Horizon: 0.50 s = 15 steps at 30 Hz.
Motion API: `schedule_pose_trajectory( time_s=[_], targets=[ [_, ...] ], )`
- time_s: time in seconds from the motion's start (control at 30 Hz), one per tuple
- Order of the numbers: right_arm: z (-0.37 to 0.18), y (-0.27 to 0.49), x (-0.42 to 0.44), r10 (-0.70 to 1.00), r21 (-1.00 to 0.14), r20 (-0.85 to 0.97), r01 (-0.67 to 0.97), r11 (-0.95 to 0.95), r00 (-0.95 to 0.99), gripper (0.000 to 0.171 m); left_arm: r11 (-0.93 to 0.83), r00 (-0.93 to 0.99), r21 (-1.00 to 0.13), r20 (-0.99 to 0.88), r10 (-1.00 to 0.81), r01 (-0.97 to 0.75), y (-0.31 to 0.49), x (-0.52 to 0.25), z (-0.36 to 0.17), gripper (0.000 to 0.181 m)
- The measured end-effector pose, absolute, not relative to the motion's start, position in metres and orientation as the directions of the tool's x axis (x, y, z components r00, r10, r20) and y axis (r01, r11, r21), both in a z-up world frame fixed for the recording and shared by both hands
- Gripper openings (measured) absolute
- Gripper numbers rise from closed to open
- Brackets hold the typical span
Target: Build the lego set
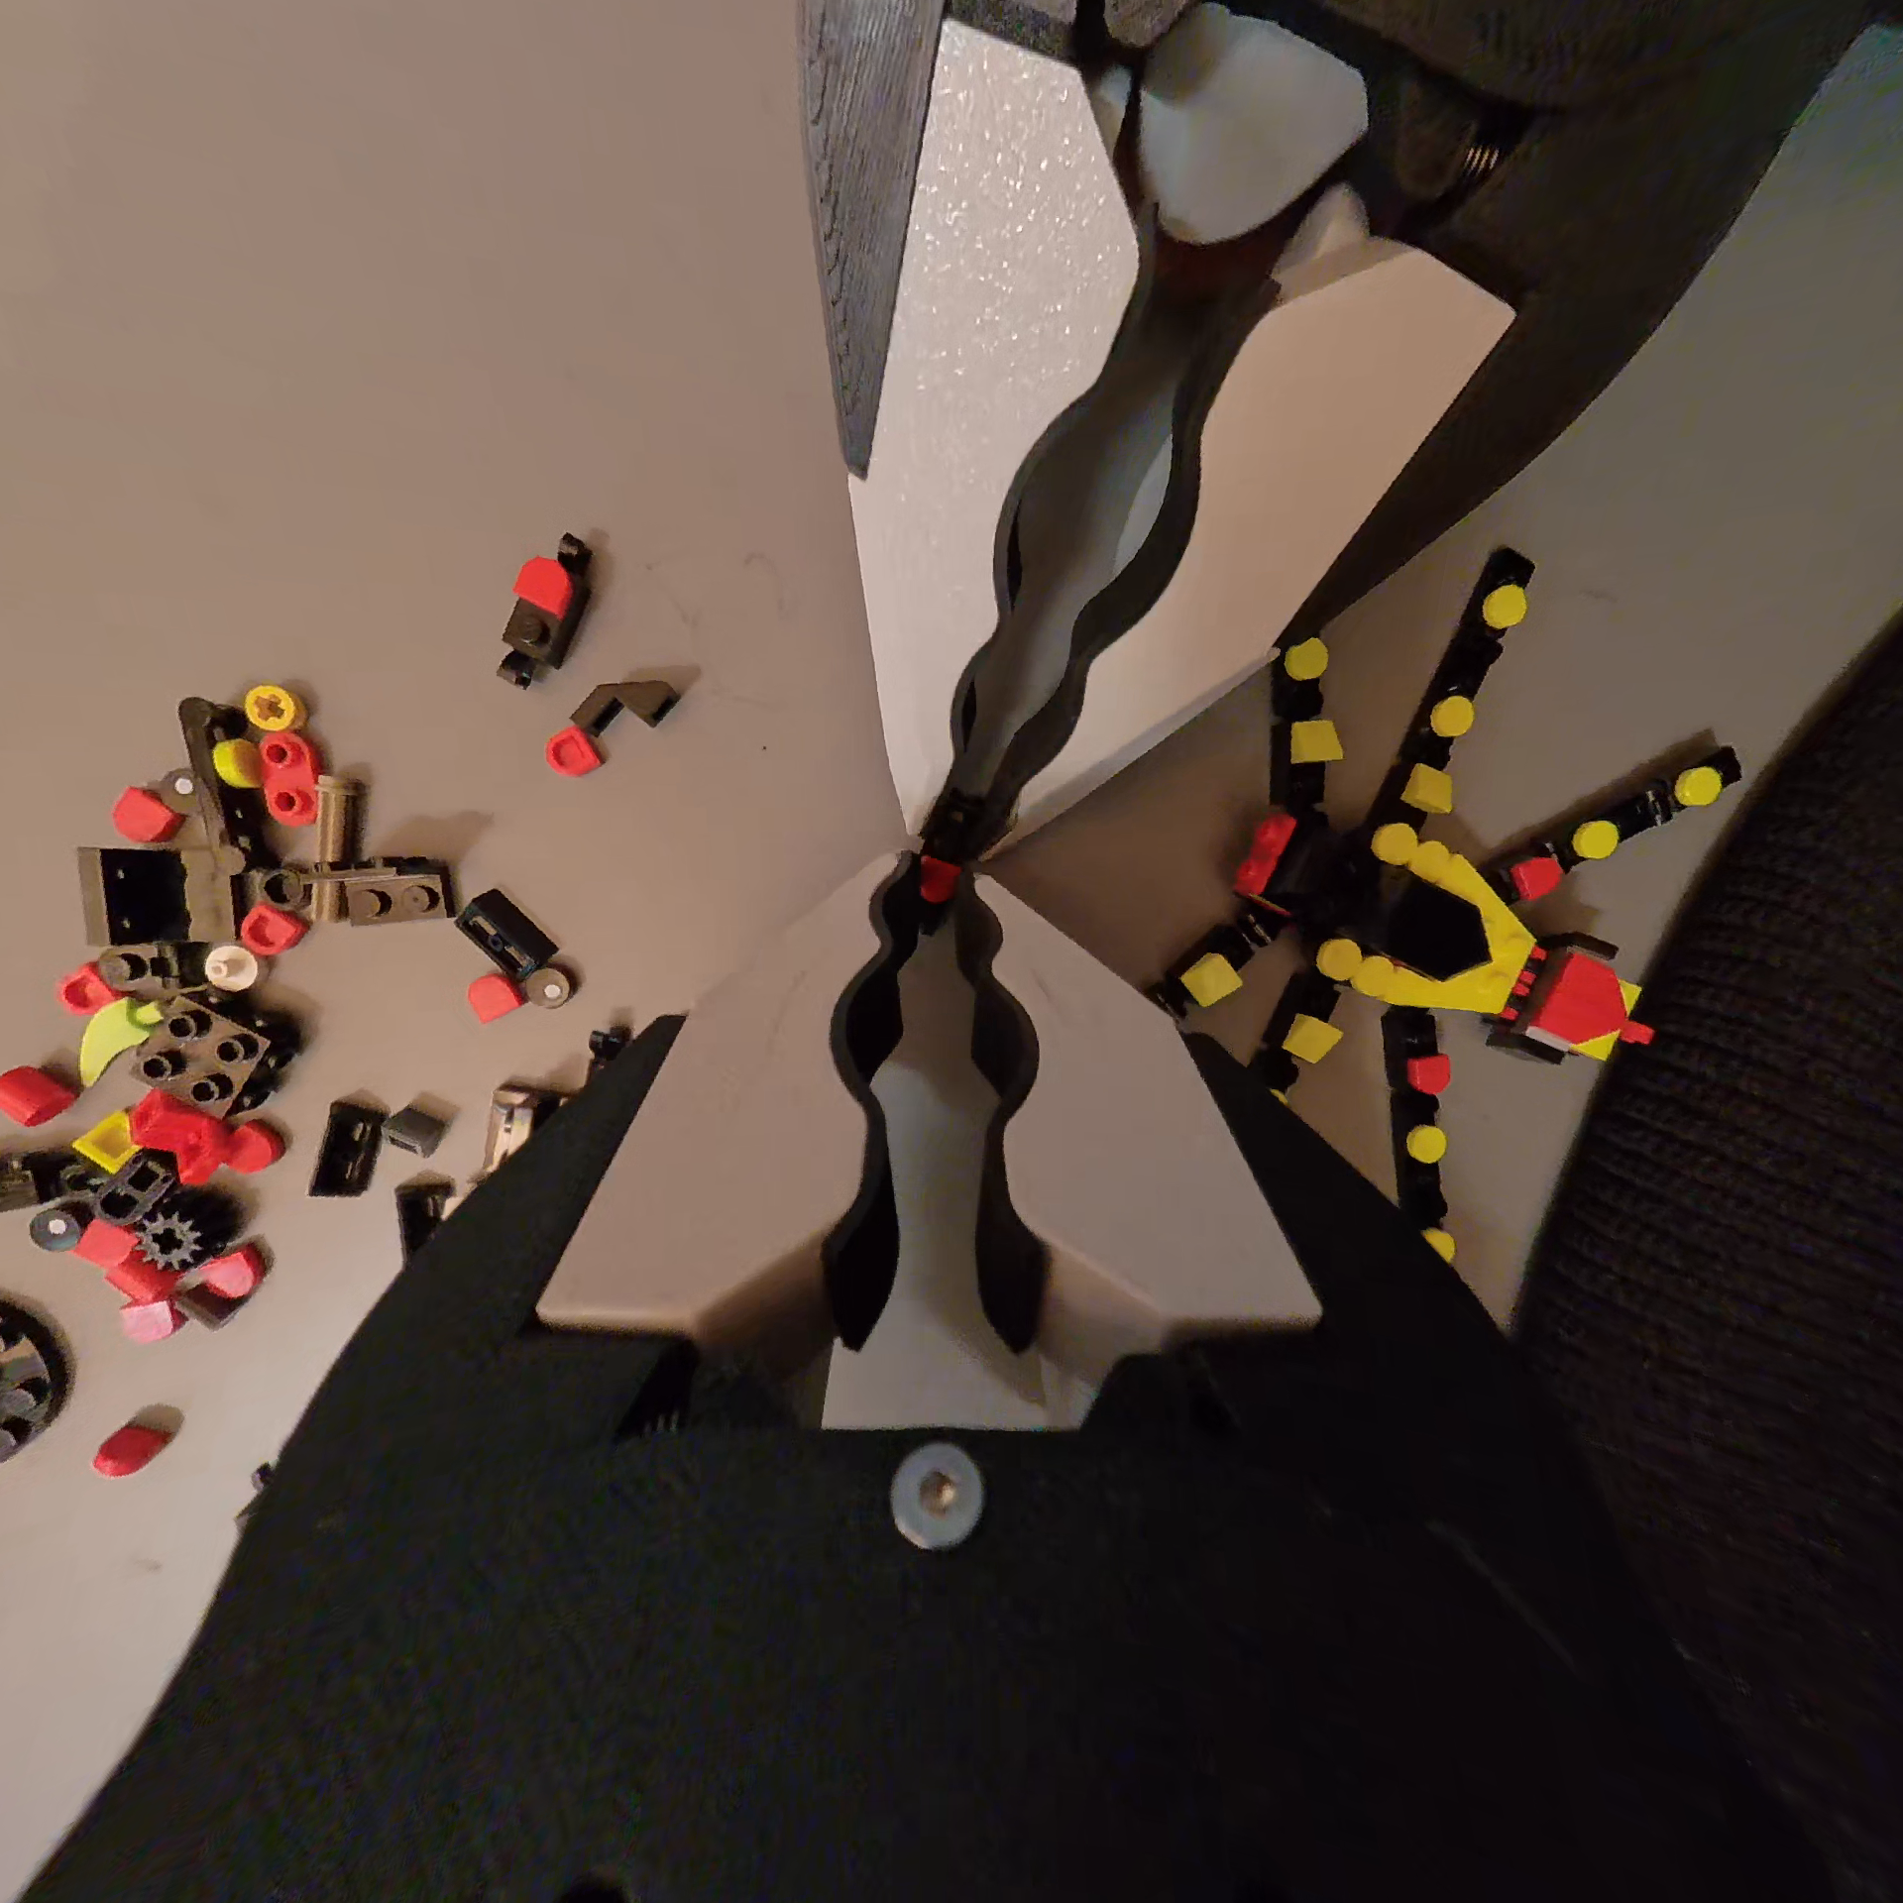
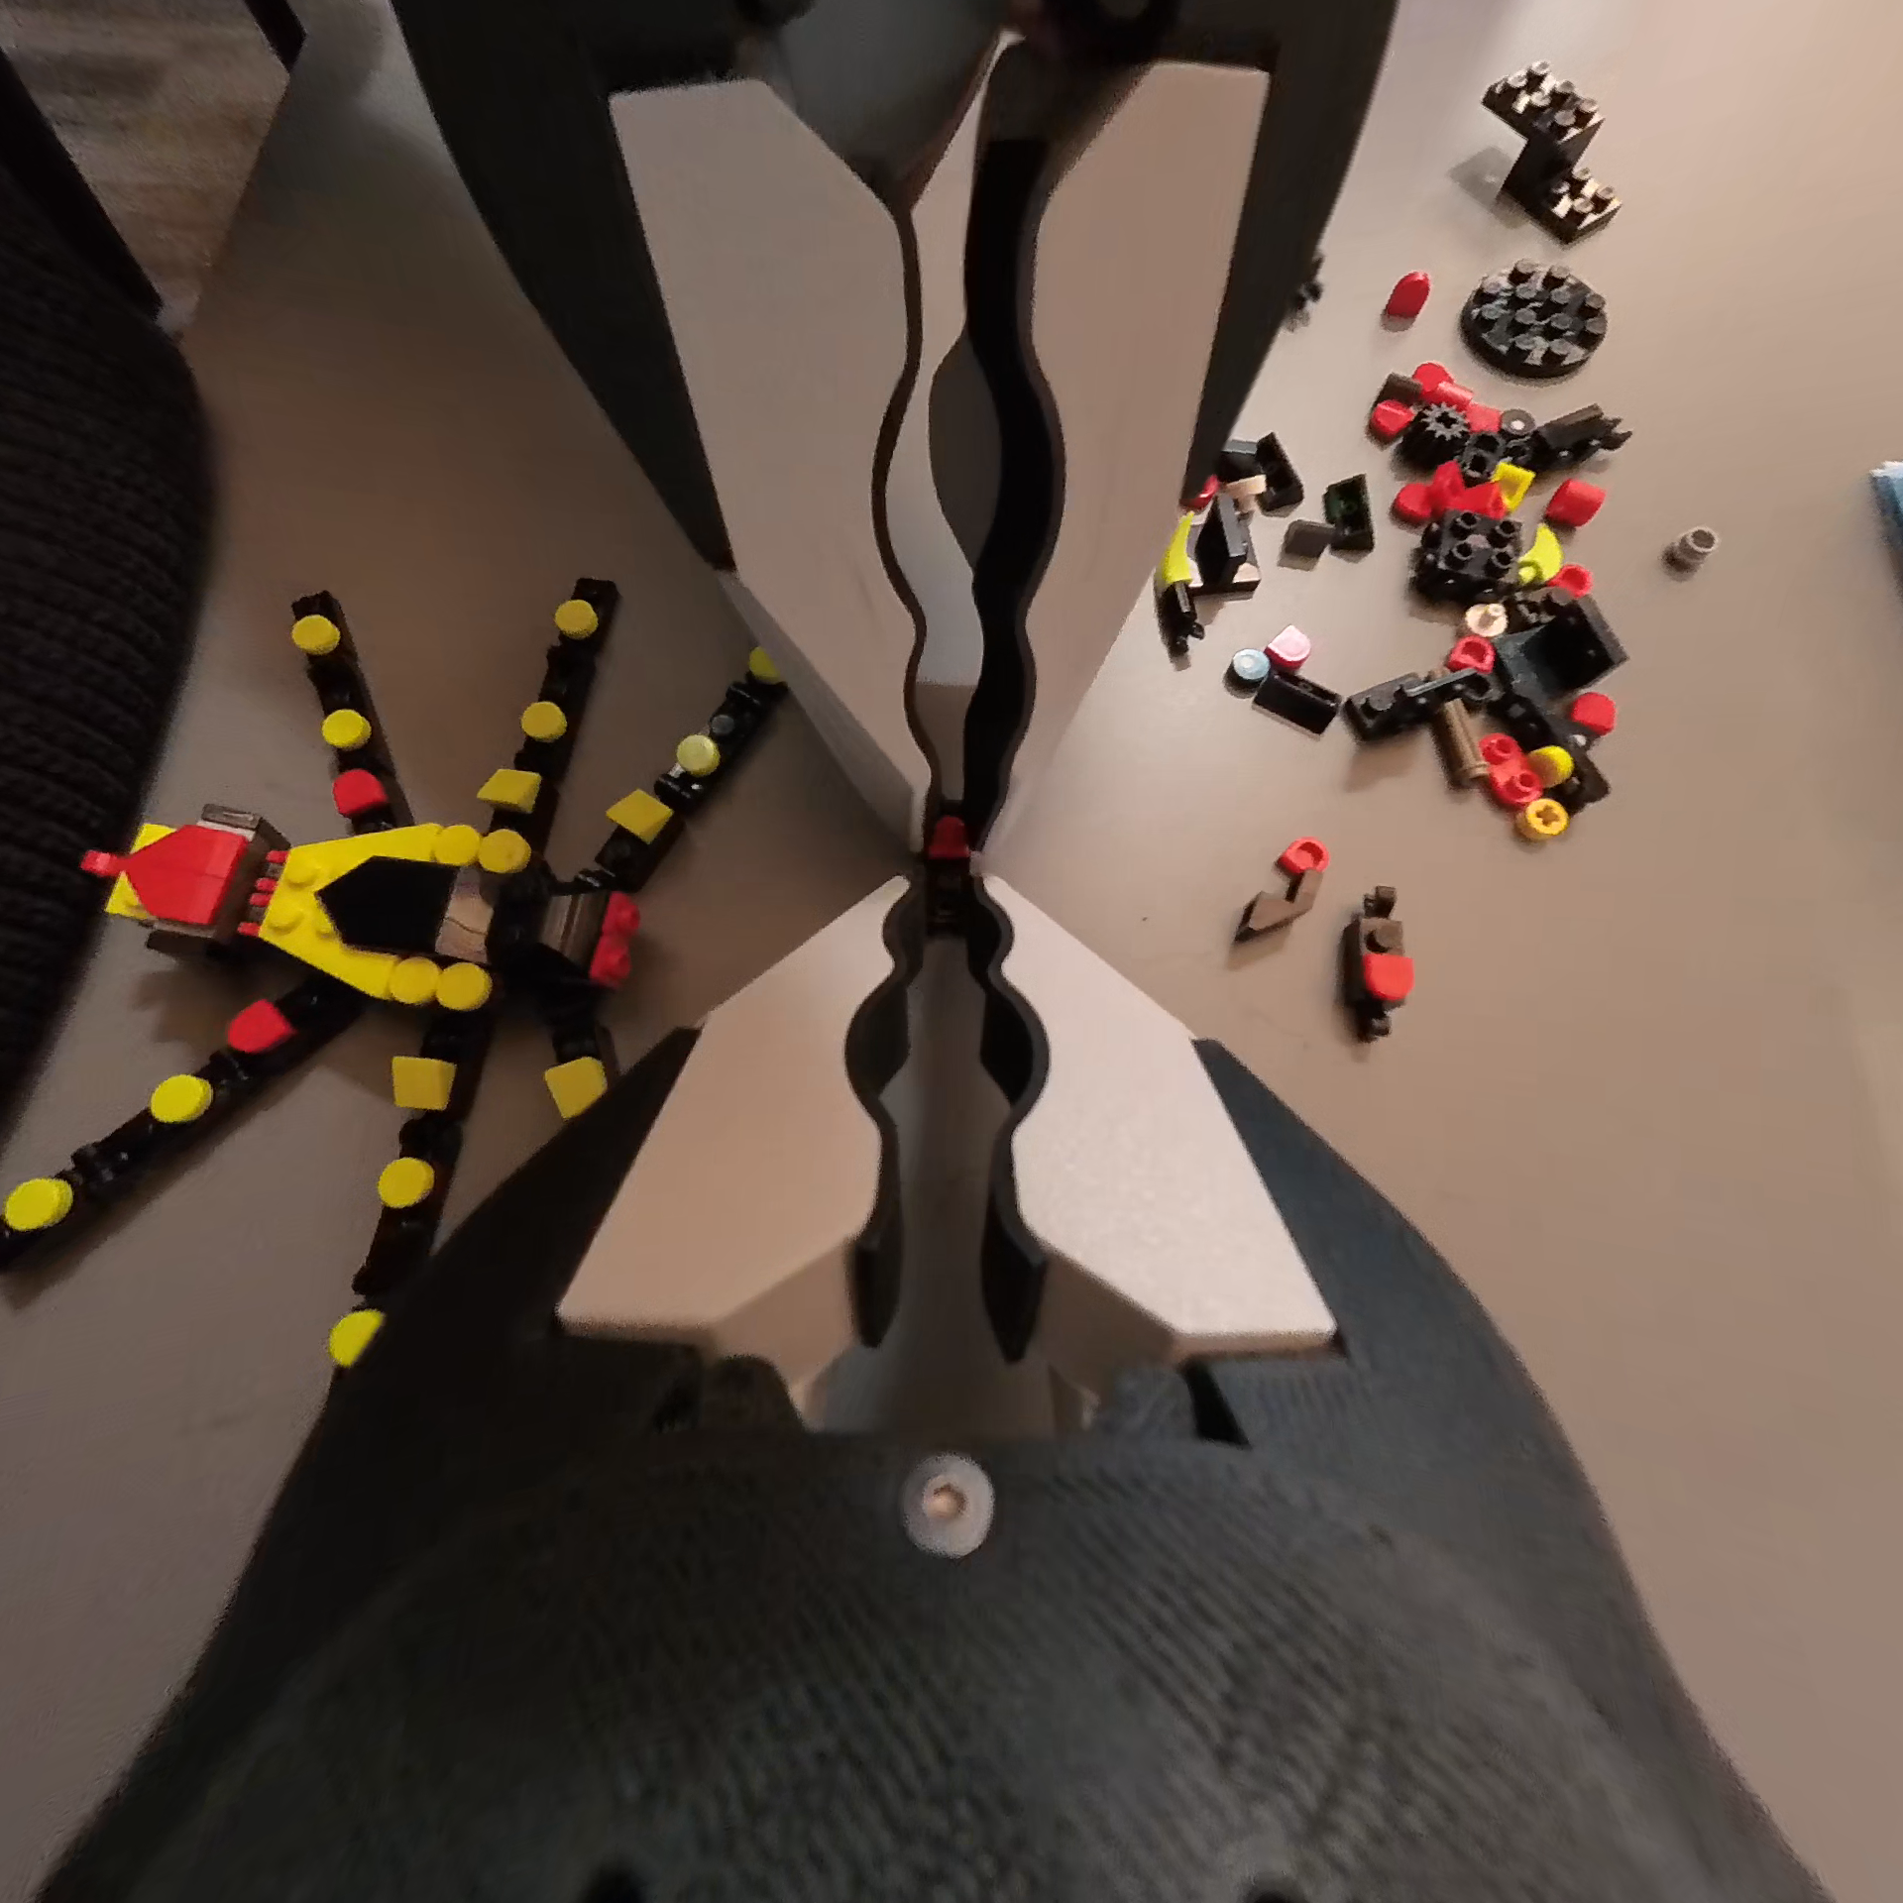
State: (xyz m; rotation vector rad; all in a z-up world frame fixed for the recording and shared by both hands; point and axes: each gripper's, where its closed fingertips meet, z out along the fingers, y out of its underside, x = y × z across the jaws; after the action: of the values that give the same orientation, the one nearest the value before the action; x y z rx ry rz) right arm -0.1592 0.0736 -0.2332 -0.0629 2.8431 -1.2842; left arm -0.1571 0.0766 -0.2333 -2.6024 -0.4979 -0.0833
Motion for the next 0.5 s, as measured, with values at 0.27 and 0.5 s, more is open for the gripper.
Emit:
schedule_pose_trajectory(
  time_s=[0.27,0.5],
  targets=[
    [-0.2335,0.0735,-0.1589,-0.070,-0.750,0.019,-0.061,0.659,-0.997,0.006,-0.832,0.921,-0.396,0.190,0.341,0.390,0.0758,-0.1565,-0.2344,0.005],
    [-0.2337,0.0733,-0.1588,-0.084,-0.750,0.042,-0.087,0.656,-0.996,0.006,-0.810,0.914,-0.423,0.186,0.361,0.406,0.0763,-0.1565,-0.2356,0.006]
  ],
)
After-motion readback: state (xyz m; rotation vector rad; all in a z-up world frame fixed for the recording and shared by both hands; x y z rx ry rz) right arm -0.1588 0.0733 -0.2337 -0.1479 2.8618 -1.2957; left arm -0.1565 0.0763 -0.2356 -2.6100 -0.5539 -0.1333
